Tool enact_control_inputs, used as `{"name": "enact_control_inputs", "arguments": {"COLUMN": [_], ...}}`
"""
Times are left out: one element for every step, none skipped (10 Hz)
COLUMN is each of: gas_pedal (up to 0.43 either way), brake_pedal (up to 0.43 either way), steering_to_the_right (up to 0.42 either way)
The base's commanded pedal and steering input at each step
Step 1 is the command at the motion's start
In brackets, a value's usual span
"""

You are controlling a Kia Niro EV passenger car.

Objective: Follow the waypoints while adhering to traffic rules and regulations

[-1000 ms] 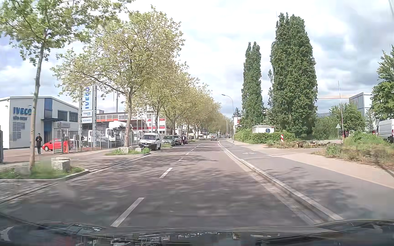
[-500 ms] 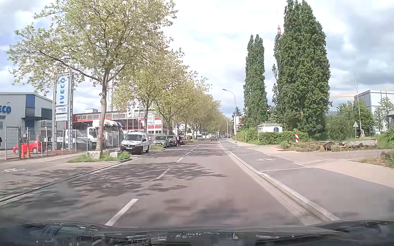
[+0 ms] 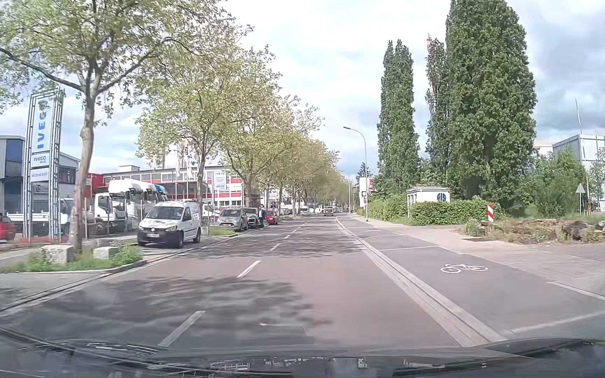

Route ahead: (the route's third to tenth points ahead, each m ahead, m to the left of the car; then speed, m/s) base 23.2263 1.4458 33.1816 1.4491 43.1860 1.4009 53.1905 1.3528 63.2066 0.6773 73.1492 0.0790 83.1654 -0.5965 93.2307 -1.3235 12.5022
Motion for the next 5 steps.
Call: {"name": "enact_control_inputs", "arguments": {"gas_pedal": [0.079,0.079,0.079,0.079,0.079], "brake_pedal": [0.0,0.0,0.0,0.0,0.0], "steering_to_the_right": [0.002,0.002,0.002,0.002,0.002]}}
